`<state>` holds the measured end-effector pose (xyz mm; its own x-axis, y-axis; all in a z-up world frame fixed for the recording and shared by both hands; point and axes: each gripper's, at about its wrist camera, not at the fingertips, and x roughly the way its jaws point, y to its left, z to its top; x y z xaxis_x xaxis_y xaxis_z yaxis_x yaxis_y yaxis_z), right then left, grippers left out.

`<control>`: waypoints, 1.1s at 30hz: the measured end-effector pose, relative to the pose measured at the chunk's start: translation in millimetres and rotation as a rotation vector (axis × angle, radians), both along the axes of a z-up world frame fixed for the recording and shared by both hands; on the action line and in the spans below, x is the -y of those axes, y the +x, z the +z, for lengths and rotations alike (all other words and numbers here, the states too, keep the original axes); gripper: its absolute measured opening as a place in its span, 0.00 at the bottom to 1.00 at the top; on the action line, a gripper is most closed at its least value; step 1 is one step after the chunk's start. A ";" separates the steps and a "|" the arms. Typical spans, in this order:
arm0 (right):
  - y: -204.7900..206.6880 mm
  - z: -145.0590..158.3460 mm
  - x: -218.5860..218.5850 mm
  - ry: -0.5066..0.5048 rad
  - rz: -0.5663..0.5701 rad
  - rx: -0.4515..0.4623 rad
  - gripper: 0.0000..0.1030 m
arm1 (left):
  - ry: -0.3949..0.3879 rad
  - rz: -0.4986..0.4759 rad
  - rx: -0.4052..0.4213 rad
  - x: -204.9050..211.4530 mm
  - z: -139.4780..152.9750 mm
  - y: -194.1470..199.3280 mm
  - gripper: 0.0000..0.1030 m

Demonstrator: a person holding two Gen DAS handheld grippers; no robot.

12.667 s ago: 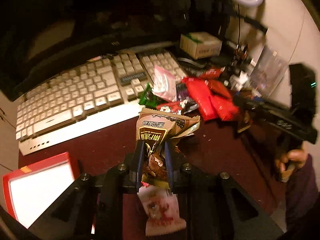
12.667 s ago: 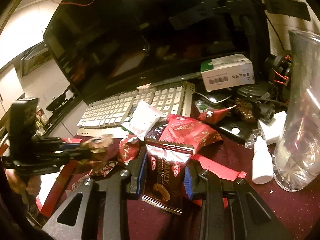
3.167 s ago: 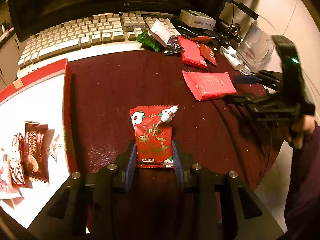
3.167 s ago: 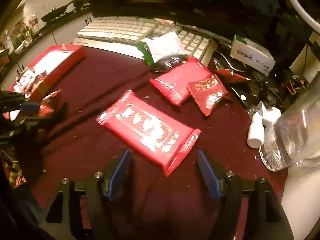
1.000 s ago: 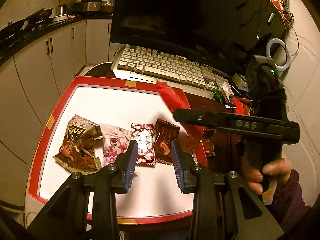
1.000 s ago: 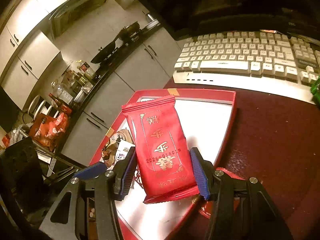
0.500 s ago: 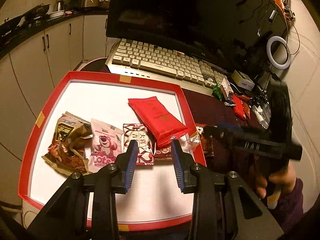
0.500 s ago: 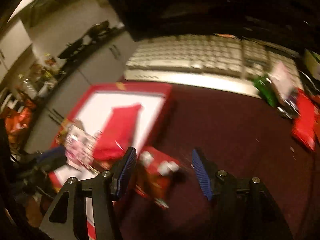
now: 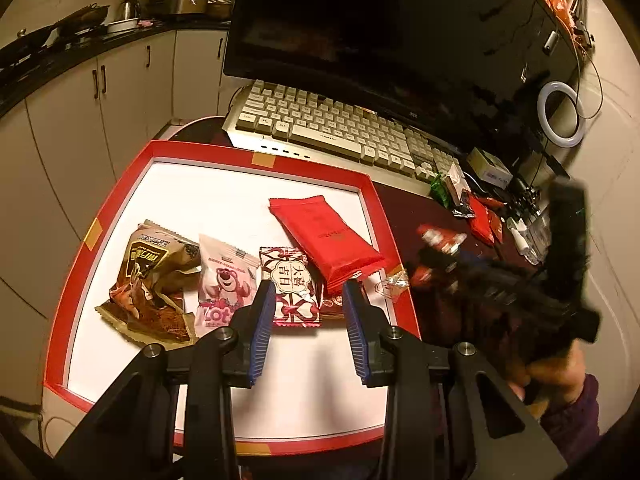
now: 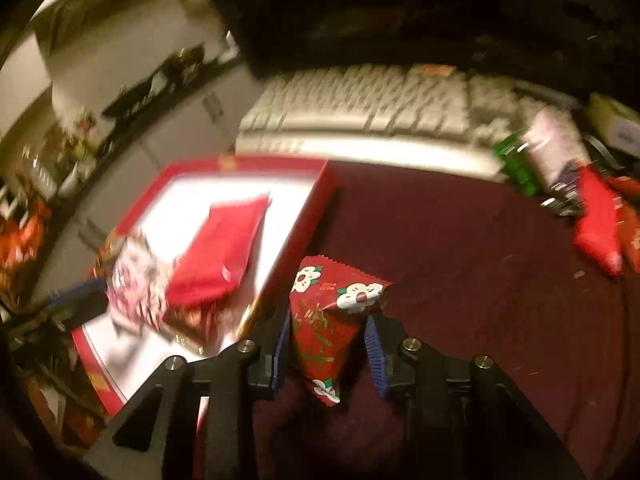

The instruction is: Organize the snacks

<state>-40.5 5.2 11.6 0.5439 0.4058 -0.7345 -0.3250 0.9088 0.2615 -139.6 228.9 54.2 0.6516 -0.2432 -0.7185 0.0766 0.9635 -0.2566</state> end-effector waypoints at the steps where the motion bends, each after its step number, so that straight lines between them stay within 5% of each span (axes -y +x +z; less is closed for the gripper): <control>1: -1.3 6.5 2.3 0.014 0.000 0.015 0.33 | -0.002 -0.001 0.001 0.1 0.1 0.0 0.31; 10: -4.8 19.9 -60.3 0.171 0.207 0.018 0.38 | 0.004 0.029 0.025 -8.6 9.4 -10.6 0.31; 13: -4.9 20.9 -62.7 0.258 0.262 -0.005 0.48 | 0.012 0.039 0.024 -10.2 10.7 -12.5 0.31; 20: -10.1 29.6 0.4 0.207 0.079 0.113 0.59 | 0.031 -0.046 -0.001 25.7 4.6 -8.4 0.31; 33: -21.7 1.7 190.6 0.187 -0.317 0.153 0.74 | 0.154 -0.203 -0.018 132.7 5.7 17.5 0.35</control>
<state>-62.2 -185.4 13.3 0.7611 0.3190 -0.5648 -0.0836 0.9117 0.4022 -122.1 96.2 59.9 0.5872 -0.2550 -0.7682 0.2695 0.9565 -0.1115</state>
